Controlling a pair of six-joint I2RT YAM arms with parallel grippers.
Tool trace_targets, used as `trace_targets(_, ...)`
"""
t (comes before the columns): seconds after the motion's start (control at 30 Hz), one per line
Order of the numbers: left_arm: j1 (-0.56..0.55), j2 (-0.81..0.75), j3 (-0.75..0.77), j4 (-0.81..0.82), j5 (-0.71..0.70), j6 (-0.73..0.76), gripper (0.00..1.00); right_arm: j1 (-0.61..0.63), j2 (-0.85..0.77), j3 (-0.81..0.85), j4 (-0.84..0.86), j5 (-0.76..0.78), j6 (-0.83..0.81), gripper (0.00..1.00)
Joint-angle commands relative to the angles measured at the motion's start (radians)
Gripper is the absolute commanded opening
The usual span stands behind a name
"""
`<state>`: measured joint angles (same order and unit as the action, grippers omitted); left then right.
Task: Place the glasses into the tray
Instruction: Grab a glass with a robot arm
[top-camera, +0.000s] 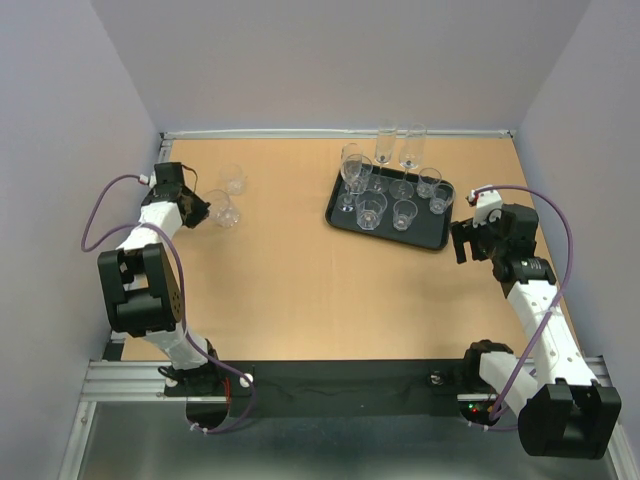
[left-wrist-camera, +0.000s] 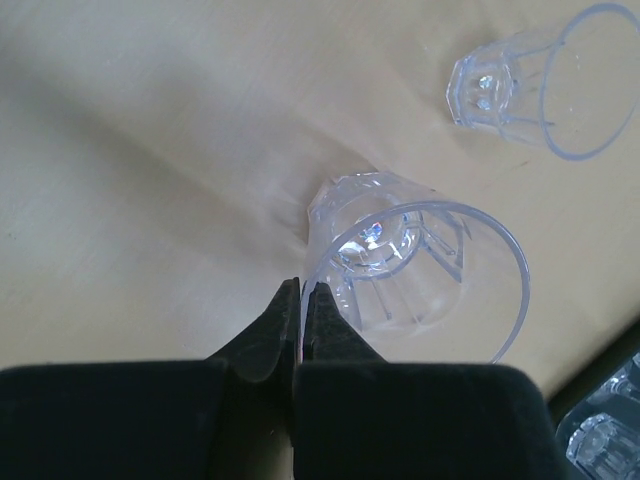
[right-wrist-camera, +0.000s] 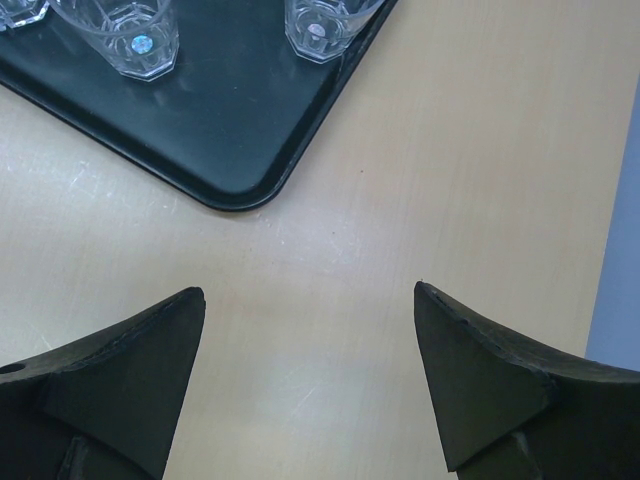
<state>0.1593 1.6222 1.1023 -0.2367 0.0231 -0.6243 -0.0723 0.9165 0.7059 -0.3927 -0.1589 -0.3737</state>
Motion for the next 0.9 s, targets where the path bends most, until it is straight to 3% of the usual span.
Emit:
trace_targets(0.0,0.006,-0.027,0.024,0.016,0.069,0.052,0.0,-0.007,-0.022,-0.002,0.031,0.012,-0.011,0.9)
trace_targets(0.2,0.006,-0.128,-0.054,0.088,0.234,0.144,0.0,-0.007,-0.025,-0.002,0.029,-0.005,-0.01,0.9)
trace_targets(0.43,-0.009,-0.216,-0.194,0.215,0.54,0.198,0.0,-0.007,-0.024,-0.002,0.028,-0.045,-0.016,0.9)
trace_targets(0.7,-0.135,-0.26,-0.262,0.232,0.564,0.218,0.0,-0.007,-0.038,0.016,-0.009,-0.145,-0.053,0.9)
trace_targets(0.87,-0.291,-0.281,-0.271,0.27,0.508,0.186,0.0,-0.007,-0.013,0.073,-0.113,-0.243,-0.093,0.93)
